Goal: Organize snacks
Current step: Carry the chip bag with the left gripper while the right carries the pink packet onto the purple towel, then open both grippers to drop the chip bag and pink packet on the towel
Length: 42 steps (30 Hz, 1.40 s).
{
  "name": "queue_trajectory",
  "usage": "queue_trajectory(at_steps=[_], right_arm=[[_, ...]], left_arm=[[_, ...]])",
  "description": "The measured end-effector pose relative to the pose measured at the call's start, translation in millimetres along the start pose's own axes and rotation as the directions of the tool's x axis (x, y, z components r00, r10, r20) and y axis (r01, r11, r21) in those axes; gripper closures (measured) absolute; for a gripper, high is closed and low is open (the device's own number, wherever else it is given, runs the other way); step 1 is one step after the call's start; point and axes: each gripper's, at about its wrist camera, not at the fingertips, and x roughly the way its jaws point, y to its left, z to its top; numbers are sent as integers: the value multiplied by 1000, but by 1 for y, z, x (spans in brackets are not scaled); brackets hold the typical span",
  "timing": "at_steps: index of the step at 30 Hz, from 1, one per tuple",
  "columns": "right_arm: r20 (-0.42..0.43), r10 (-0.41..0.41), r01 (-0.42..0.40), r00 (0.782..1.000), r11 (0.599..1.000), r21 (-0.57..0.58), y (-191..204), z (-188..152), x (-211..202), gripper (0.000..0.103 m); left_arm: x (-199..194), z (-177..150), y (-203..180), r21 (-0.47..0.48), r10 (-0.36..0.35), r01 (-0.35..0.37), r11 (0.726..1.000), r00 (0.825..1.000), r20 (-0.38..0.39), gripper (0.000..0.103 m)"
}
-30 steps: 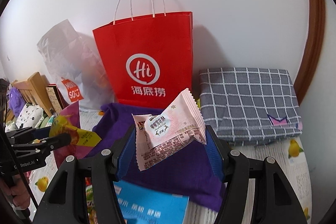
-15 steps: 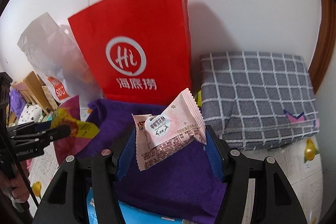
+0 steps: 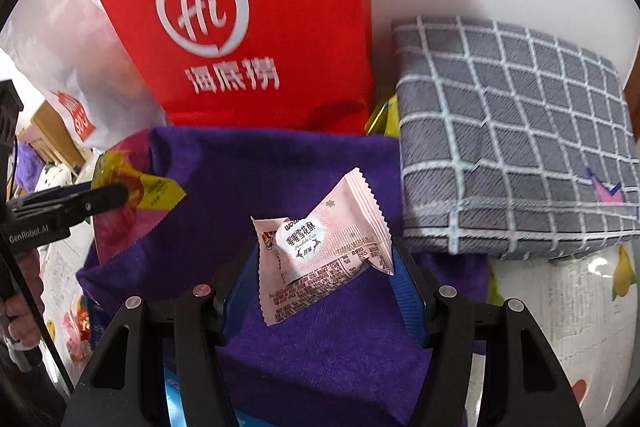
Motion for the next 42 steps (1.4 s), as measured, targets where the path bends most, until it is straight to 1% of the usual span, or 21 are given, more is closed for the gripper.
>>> queue_trajectory(at_steps=[8,11,19,21,22,23,24,27,30,33,36,39,40,42], right_arm=[[-61,15,-14,998,1000,14,-4,-6,22,41],[-66,20,-18,998,1000,23,-7,-6,23,41],[-91,-4,5,996,1000,11,0,-7,30,40],[-91,0,1,996,1000,10,6,-8,37,36],[-94,1,0,996,1000,9,8,-7,38,32],[-96,4,-3,995,1000,9,9,-7,39,29],[-94,10,-9,996,1000,8,10,-6,39,28],[-69,19,-20,997,1000,-12,14,-4,30,20],[-16,9,-10,1000,999,-30,19,-2,17,18],[21,26,-26,999,1000,-4,19,4,0,18],[94,11,-14,996,999,31,20,6,-23,18],[129,41,-44,991,999,21,24,8,-42,19],[145,53,-56,988,998,12,28,7,-51,21],[184,42,-43,982,999,4,32,4,-67,22]], left_arm=[[17,-1,4,-14,-6,5,1000,999,-32,53],[19,-1,2,-17,-10,9,1000,999,-39,53],[25,2,-7,-7,-11,11,1000,999,-48,53],[26,2,-11,1,-6,6,1000,999,-49,52],[26,2,-12,4,-6,6,1000,999,-51,51],[26,2,-12,5,-8,8,1000,998,-55,49],[25,3,-10,2,-14,14,1000,998,-58,46],[20,3,-13,-3,-27,27,1000,998,-48,36],[10,2,-16,13,-13,14,1000,999,-30,33],[-3,2,-18,19,2,-2,1000,1000,-11,32],[-26,-4,-13,17,13,-13,1000,1000,9,32],[-48,-17,-5,16,29,-30,999,999,33,32],[-58,-24,-3,18,41,-42,999,998,42,32],[-75,-36,4,18,60,-61,998,997,54,32]])
